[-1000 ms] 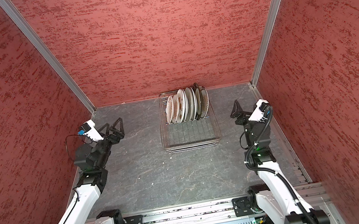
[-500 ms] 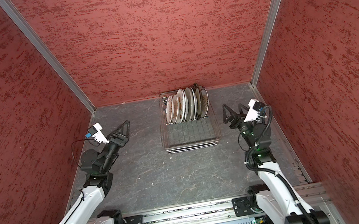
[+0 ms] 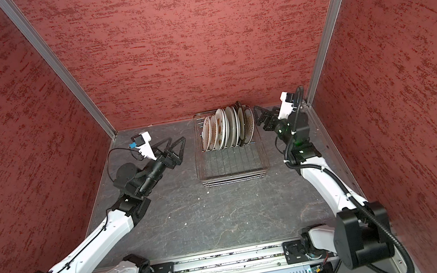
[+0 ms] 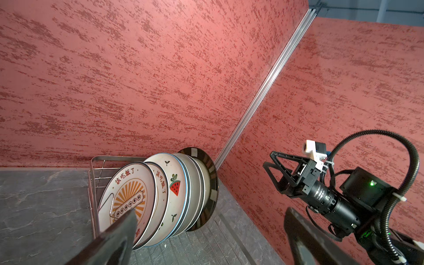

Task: Unload the plates from the dish rack
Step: Pick up the plate from the dish rack.

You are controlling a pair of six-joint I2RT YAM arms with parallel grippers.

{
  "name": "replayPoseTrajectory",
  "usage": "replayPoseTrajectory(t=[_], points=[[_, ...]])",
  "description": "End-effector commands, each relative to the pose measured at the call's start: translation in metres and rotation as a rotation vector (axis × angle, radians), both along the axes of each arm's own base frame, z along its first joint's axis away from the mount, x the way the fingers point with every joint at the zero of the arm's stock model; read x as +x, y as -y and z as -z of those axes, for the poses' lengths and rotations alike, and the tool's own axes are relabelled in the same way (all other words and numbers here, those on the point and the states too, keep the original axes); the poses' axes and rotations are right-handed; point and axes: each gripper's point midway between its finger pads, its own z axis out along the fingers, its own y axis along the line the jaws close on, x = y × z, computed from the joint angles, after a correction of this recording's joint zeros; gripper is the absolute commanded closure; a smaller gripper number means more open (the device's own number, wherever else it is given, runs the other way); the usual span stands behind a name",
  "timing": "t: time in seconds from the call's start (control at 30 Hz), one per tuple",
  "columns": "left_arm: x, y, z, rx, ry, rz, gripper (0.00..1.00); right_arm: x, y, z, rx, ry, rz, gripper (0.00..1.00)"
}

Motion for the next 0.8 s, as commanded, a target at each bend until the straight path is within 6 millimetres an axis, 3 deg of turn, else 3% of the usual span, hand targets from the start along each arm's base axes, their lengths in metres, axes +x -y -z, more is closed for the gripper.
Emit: replayPoseTrajectory(t=[0.0, 0.17, 0.2, 0.3, 0.43, 0.57, 0.77], points=[[0.003, 0.020, -0.001, 0.037, 0.012, 0.065, 0.01, 0.019, 0.000, 0.001, -0.102, -0.061, 0.103, 0.03], [0.016, 0.036, 0.013, 0.035, -0.039, 0.101, 0.01, 0.038, -0.025, -0.003, -0.214, -0.091, 0.161, 0.06], [0.021, 0.038, 0.016, 0.034, -0.062, 0.096, 0.01, 0.048, -0.029, 0.010, -0.238, -0.124, 0.177, 0.08], [0.030, 0.043, 0.026, 0.009, -0.104, 0.057, 0.01, 0.062, -0.036, 0.015, -0.257, -0.159, 0.187, 0.17], [0.034, 0.067, 0.041, 0.113, -0.132, 0.013, 0.01, 0.077, -0.049, 0.027, -0.276, -0.216, 0.173, 0.28], [0.040, 0.072, 0.043, 0.063, -0.132, 0.016, 0.01, 0.089, -0.062, 0.038, -0.298, -0.267, 0.127, 0.32], [0.045, 0.078, 0.054, 0.058, -0.158, 0.020, 0.01, 0.105, -0.055, 0.059, -0.341, -0.354, 0.187, 0.49]])
